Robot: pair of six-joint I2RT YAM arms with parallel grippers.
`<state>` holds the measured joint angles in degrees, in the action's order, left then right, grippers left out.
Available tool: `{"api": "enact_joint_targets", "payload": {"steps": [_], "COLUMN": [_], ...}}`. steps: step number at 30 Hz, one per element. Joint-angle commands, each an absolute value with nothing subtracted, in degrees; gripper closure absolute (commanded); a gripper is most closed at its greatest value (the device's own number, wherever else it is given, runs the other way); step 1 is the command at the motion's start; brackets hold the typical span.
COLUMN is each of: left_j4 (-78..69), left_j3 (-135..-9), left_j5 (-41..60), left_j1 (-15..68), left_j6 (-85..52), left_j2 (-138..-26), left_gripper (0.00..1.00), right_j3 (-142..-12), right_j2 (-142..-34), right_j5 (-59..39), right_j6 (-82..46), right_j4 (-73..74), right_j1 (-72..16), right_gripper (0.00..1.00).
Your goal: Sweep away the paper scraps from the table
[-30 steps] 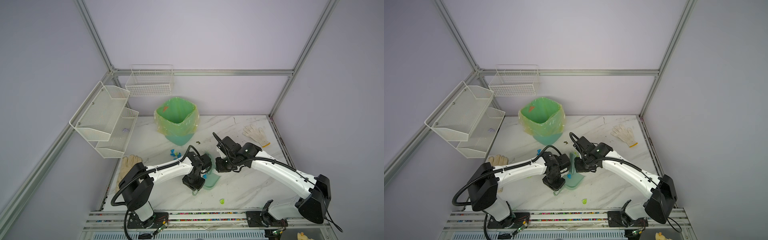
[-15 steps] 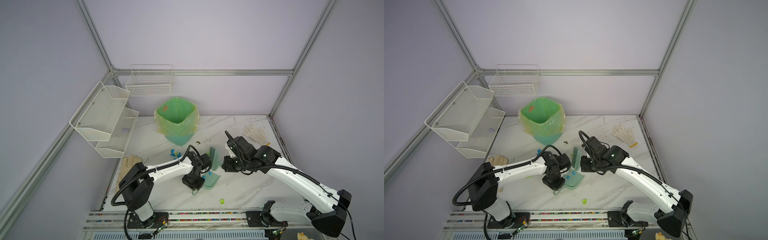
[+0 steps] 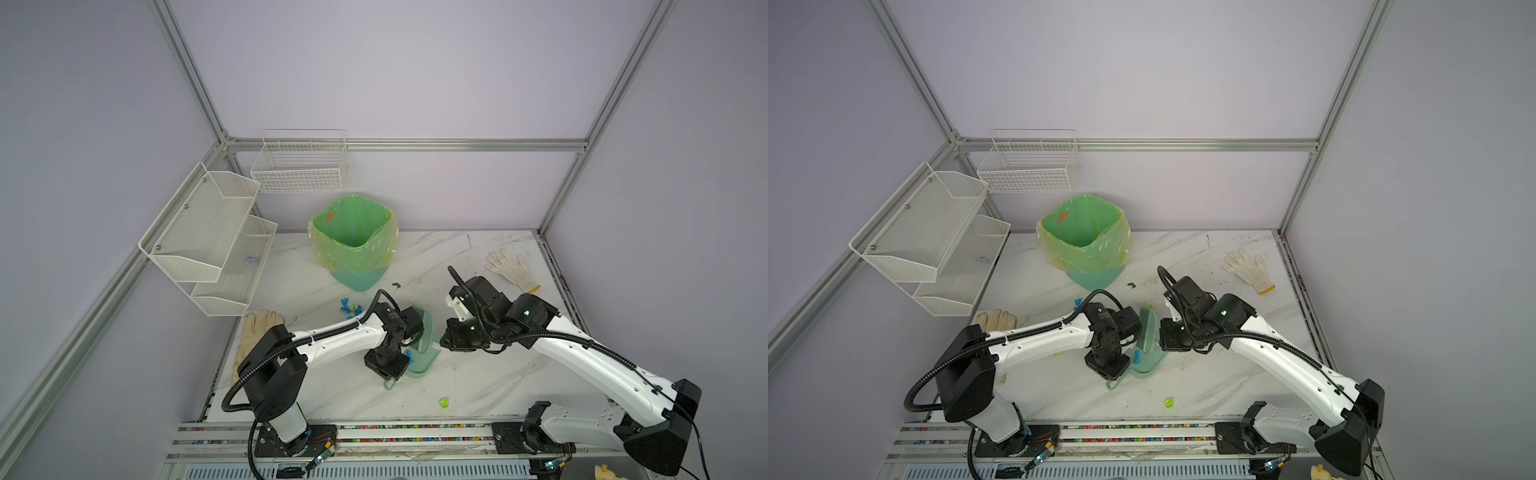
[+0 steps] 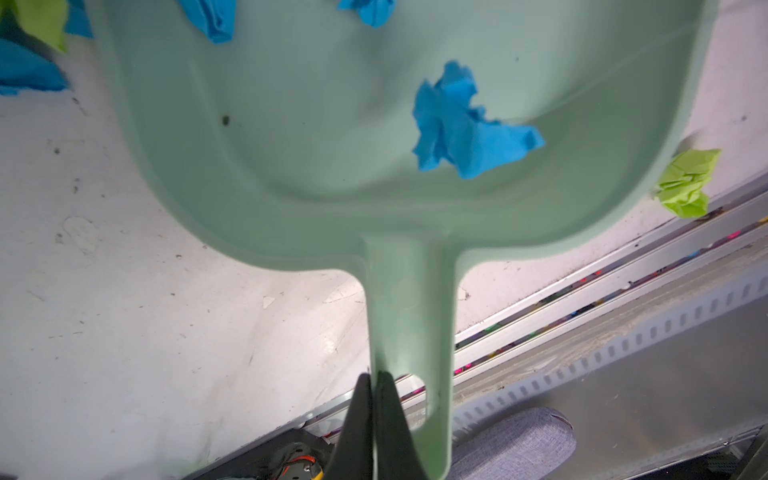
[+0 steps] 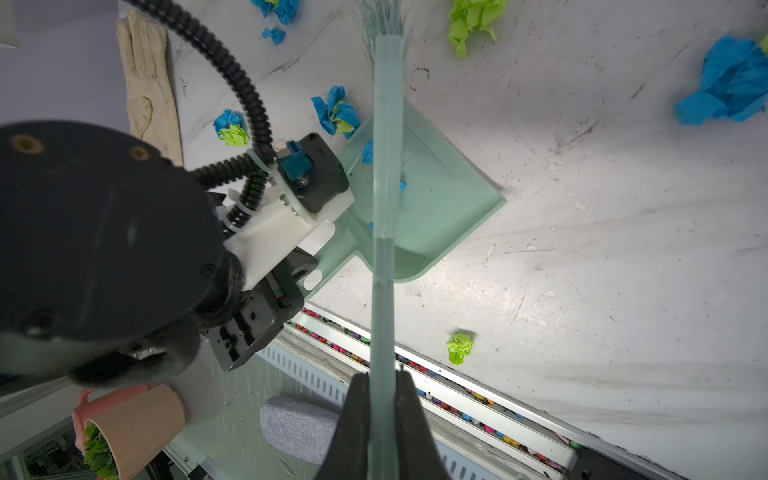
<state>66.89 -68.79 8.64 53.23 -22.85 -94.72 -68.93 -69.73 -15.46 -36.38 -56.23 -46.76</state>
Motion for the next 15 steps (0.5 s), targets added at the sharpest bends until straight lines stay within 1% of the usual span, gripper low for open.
{"api": "enact_joint_targets", "payload": {"steps": [1, 4, 12, 15], "left_j4": [66.6, 66.7, 66.5, 66.5], "left_j3": [-74.1, -74.7, -77.5, -77.7], "left_j5": [8.2, 7.5, 6.5, 5.9], "left_j1": [52.7, 52.1, 50.2, 50.1], "left_j6": [-22.9, -23.8, -25.3, -25.3], "left_j2": [-91.9, -90.8, -88.6, -88.2], "left_gripper": [1.0, 1.0, 1.0, 1.0], "right_j3": [-67.9, -67.7, -70.6, -71.2], "right_j2": [-68.3, -66.3, -63.2, -61.8], "right_j5": [-13.1, -10.9, -3.8, -2.6], "right_j6": [-37.2, -38.3, -39.4, -39.9], "right_j4": [-57.0, -57.0, -63.4, -64.2], "right_j1": [-46.6, -46.5, -45.7, -45.4], "right_gripper": [1.0, 1.0, 1.0, 1.0]}}
